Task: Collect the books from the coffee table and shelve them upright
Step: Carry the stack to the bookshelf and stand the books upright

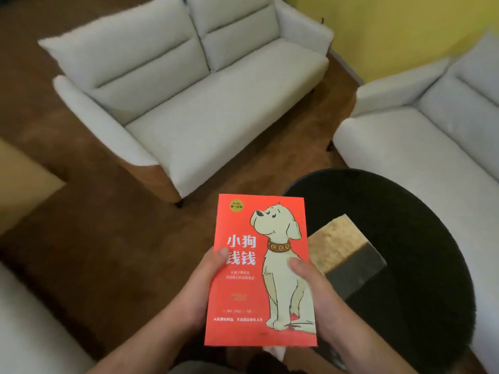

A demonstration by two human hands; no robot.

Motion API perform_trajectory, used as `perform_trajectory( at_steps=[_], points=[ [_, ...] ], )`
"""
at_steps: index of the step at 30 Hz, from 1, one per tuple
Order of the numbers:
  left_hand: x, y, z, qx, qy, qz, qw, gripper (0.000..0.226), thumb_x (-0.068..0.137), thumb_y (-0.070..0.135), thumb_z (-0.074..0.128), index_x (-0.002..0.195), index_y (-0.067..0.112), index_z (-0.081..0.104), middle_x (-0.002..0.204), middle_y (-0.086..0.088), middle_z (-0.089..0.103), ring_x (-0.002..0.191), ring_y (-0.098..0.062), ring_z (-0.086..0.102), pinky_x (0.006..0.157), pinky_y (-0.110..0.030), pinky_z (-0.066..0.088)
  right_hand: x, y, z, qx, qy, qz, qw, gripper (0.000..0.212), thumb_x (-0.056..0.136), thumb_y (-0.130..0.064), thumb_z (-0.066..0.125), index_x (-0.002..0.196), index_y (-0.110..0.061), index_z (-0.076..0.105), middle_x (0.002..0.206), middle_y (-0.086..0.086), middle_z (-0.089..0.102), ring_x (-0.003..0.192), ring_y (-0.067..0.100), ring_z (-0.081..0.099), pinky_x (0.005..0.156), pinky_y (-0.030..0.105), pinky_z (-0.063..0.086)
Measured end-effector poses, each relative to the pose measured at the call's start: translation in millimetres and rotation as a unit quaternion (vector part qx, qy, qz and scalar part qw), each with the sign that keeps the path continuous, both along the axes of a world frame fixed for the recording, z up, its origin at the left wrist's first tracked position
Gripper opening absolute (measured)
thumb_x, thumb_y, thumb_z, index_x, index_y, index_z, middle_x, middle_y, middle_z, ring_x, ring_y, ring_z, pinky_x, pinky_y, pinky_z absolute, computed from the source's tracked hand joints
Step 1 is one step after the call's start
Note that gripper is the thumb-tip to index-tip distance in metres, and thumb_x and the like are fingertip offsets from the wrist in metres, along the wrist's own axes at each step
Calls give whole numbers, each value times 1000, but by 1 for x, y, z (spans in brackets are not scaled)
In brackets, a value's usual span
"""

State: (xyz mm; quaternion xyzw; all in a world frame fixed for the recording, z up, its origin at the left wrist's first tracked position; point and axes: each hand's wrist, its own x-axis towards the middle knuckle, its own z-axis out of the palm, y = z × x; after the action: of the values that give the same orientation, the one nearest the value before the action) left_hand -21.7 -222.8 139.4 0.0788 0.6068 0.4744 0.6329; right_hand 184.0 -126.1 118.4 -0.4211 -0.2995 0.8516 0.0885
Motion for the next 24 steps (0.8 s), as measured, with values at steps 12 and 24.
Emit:
perform_trajectory(
  at_steps=[12, 24],
  points=[
    [-185, -196, -17, 37, -13, 265, 963, 108, 4, 52, 94, 93, 2, 58, 63, -4, 74, 54, -13, 72, 52, -22, 57, -263, -107, -11, 20, 20, 269, 963, 108, 56, -55, 92, 145, -14, 49, 134, 20, 65, 120, 43, 65, 103, 58, 51],
    [-320, -270, -39, 38, -8, 346, 938, 79, 50, 59, 80, 112, 13, 66, 103, -14, 77, 89, -27, 76, 85, -45, 59, -451, -150, -18, 12, -26, 363, 931, 68, 80, -41, 64, 141, -13, 51, 127, 17, 71, 113, 40, 69, 98, 55, 55]
  ],
)
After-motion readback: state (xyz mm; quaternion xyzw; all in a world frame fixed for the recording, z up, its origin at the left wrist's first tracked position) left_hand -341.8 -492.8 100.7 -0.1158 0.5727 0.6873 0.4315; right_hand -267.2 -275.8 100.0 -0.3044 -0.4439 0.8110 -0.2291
